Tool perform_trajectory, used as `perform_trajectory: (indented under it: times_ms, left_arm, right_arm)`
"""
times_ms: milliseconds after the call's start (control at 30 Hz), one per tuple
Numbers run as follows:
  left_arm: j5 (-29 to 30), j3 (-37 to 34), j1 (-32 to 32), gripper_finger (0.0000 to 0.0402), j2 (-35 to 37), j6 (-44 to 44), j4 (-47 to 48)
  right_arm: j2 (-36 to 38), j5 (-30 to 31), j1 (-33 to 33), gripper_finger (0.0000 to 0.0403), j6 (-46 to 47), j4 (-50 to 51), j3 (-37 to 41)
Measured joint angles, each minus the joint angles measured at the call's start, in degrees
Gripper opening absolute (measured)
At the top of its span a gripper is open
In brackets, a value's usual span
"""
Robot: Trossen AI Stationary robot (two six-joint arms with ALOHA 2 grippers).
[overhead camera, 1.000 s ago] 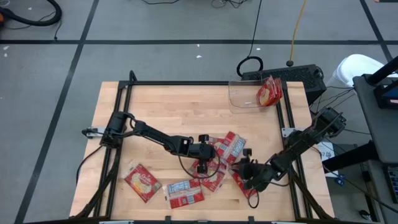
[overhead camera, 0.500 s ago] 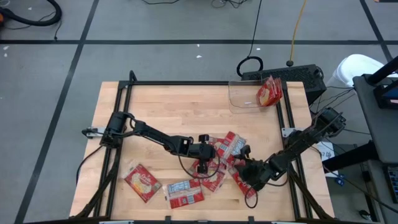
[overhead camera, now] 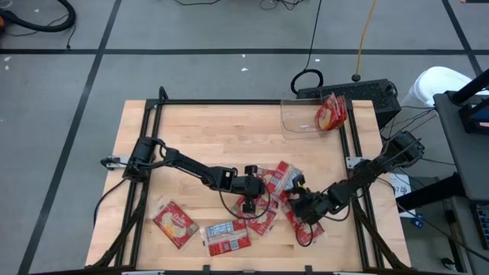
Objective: Sort popcorn bags into baskets
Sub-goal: Put the red popcorn bag into the transparent bin
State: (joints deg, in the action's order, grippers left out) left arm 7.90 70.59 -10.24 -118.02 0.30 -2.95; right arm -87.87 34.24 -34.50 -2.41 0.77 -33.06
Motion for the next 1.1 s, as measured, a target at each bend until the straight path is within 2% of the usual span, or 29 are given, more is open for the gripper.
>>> perform_trajectory:
  times_ms: [200, 400, 533, 767, 900, 1100]
  left_arm:
    - [-2.11, 0.0, 0.04, 0.0011, 0.02, -1.76, -0.16]
    - [-2.47, 0.0, -0.02, 0.0074, 0.13, -2.99, 0.24]
    - [-2.43, 0.04, -0.02, 0.0119, 2.75, -5.05, 2.71]
    - [-1.67, 0.02, -0.37, 0.017, 11.16, -9.07, 16.18]
    - [1.94, 0.0, -1.6, 0.0176, 13.94, -9.14, 19.48]
    - [7.06, 0.02, -3.49, 0.0177, 15.08, -8.28, 18.9]
  right_arm:
    - [-0.03, -0.02, -0.03, 0.012, -0.49, -3.5, 0.5]
    - [-0.03, 0.19, -0.13, 0.0045, -0.59, -4.79, 0.5]
    - [0.02, 0.11, -0.11, 0.0008, -0.47, -7.13, 0.5]
    - [1.64, 0.23, -0.1, 0.0004, 0.41, -10.97, 0.52]
    - [5.31, 0.28, -0.09, 0.0001, 0.46, -13.62, 0.52]
    - [12.91, 0.44, -0.09, 0.0001, 4.89, -14.15, 0.5]
